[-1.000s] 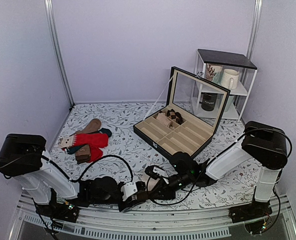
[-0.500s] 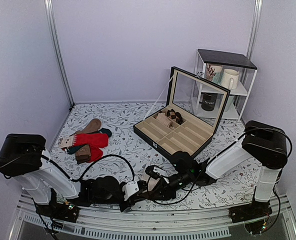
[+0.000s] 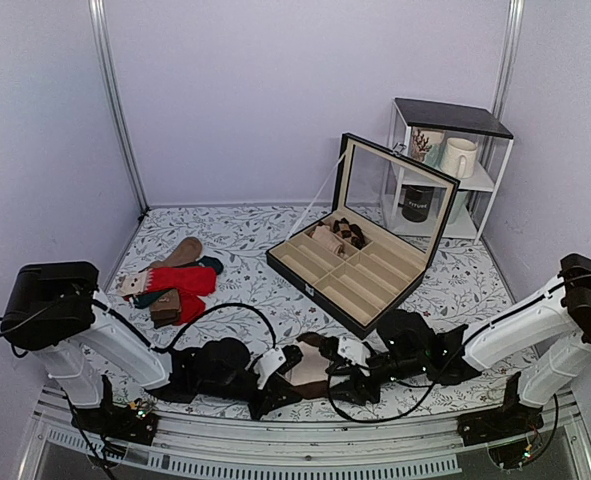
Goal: Roll the socks
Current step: Roll a pair of socks at the center of the board.
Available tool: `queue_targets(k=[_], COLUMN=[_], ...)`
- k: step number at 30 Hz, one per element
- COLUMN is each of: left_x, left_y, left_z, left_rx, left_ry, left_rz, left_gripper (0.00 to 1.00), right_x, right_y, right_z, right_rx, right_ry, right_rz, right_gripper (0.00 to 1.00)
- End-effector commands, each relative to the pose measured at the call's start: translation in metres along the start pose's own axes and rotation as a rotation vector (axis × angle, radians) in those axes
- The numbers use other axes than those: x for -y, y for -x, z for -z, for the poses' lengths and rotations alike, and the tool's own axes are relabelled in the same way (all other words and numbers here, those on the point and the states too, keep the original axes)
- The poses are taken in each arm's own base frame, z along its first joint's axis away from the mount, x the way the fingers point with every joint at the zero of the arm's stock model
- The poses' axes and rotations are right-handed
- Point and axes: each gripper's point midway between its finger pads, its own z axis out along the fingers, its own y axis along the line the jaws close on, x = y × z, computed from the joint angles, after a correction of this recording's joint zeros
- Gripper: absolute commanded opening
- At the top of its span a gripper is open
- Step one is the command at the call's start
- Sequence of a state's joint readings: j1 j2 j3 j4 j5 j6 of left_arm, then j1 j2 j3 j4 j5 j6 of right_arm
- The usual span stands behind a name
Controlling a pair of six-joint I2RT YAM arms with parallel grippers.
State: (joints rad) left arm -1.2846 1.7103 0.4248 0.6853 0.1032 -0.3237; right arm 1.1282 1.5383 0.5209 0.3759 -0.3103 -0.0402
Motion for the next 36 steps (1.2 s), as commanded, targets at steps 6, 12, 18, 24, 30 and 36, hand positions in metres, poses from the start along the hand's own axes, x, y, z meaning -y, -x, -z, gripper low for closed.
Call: queue_targets(k=[6, 12, 18, 24, 30, 36], left_x=[-0.015, -0.015, -0.016, -0.017, -0.029, -0.029], left_y=[-0.111, -0.113, -0.114, -0.113, -0.084, 0.004], left_z=[0.010, 0.009, 0.010, 0.009, 0.014, 0.041], left_rx=[-0.389, -0.396, -0.400, -0.393, -0.281, 0.007], left_ry=[0.005, 0.002, 0.002, 0.007, 0.090, 0.202], left_rz=[0.184, 0.196, 0.197, 0.196, 0.148, -0.095], left_gripper=[0.00, 0.00, 0.00, 0.00, 0.29, 0.68], right_x=[-0.023, -0.017, -0.011, -0.009, -0.008, -0.020], right_y=[0.009, 0.003, -0.012, -0.016, -0.032, -0.051], right_z=[-0.007, -0.019, -0.030, -0.035, -0.039, -0.033], right_rx=[0.118, 0.085, 0.019, -0.023, -0.104, -0.138], right_ry=[-0.018, -0.034, -0.041, -0.041, -0.025, 0.080], right_rz=[0.410, 0.411, 0.387, 0.330, 0.205, 0.011], right_gripper=[0.55, 0.56, 0.53, 0.24, 0.13, 0.12])
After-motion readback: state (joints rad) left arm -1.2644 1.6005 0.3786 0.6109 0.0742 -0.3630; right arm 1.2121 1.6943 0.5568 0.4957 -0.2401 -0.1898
